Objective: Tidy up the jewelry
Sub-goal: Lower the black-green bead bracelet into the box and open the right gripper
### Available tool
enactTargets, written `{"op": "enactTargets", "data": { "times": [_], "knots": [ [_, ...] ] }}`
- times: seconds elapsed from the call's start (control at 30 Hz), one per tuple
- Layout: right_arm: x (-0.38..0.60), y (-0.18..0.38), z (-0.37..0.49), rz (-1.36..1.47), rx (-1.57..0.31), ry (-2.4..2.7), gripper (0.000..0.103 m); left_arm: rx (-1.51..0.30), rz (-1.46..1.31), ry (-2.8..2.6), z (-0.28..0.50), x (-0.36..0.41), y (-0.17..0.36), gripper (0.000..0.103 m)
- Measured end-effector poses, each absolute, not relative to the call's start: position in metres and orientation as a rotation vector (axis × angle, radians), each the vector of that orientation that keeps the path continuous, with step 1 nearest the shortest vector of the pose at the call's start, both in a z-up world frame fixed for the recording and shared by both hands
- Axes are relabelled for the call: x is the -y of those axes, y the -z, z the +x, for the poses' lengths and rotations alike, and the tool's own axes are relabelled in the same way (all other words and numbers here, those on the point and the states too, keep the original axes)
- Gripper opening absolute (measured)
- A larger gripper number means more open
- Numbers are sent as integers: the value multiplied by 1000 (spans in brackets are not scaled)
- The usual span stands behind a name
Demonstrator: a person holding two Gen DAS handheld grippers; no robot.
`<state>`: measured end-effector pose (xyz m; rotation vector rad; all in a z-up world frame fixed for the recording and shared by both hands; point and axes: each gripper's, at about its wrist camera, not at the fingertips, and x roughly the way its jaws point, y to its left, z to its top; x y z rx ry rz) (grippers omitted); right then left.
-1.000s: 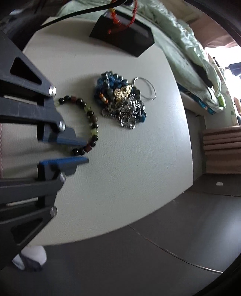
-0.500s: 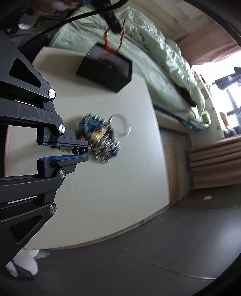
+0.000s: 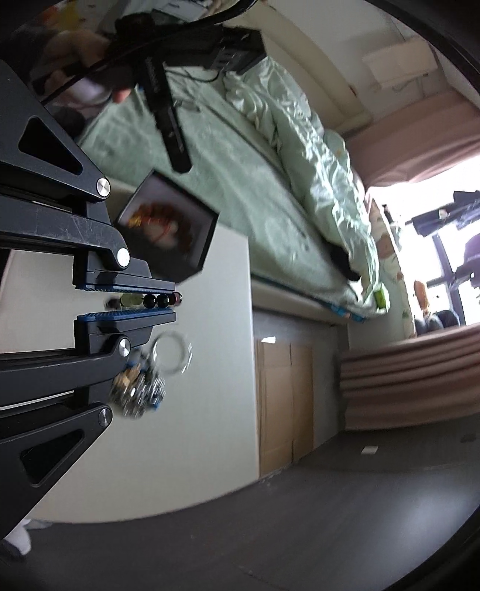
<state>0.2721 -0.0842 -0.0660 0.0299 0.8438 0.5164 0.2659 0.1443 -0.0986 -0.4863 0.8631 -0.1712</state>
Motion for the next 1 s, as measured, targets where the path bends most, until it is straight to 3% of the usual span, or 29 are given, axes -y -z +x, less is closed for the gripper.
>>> {"op": "enactTargets", "data": {
  "times": [0.5, 0.53, 0.57, 0.6, 0.63, 1.0],
  "knots": [
    [-7, 61, 286, 45, -846, -717, 10, -846, -507, 95, 241, -181, 99, 67],
    [-12, 63, 288, 43, -853, -725, 12, -845, -507, 93, 240, -181, 98, 67],
    [-14, 66, 292, 50, -868, -724, 27, -844, -506, 93, 238, -181, 98, 67],
    [-13, 67, 293, 60, -877, -719, 52, -843, -504, 92, 237, -181, 97, 67],
    [-10, 68, 295, 74, -875, -705, 60, -842, -501, 93, 237, -181, 97, 67],
    [46, 64, 277, 108, -811, -587, 62, -843, -476, 126, 243, -160, 94, 67]
  ]
}}
